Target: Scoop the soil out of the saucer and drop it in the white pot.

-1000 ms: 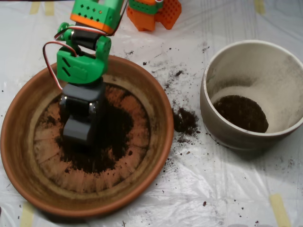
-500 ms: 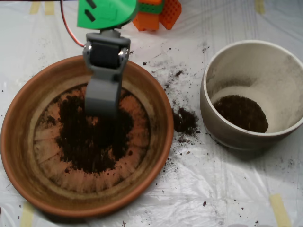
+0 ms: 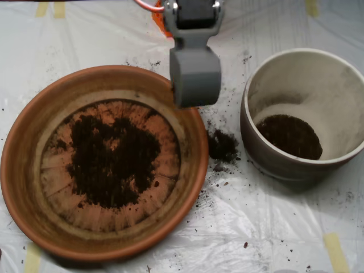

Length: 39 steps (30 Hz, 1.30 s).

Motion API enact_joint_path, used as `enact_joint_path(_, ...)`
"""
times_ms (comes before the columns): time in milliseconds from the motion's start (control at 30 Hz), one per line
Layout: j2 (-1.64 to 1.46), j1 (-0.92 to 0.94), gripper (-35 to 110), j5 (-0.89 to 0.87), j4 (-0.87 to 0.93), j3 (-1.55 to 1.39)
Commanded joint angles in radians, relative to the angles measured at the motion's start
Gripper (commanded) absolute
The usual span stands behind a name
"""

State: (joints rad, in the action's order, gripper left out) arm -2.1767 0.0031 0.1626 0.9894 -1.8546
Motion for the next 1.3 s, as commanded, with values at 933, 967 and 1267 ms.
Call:
enact_joint_path(933, 0.769, -0.457, 37, 0.023, 0.735, 1.195)
enact_joint_path(967, 0.784, -0.462, 37, 0.023, 0.753, 1.215)
enact_joint_path(1267, 0.784, -0.457, 36, 0.012, 0.781, 1.221)
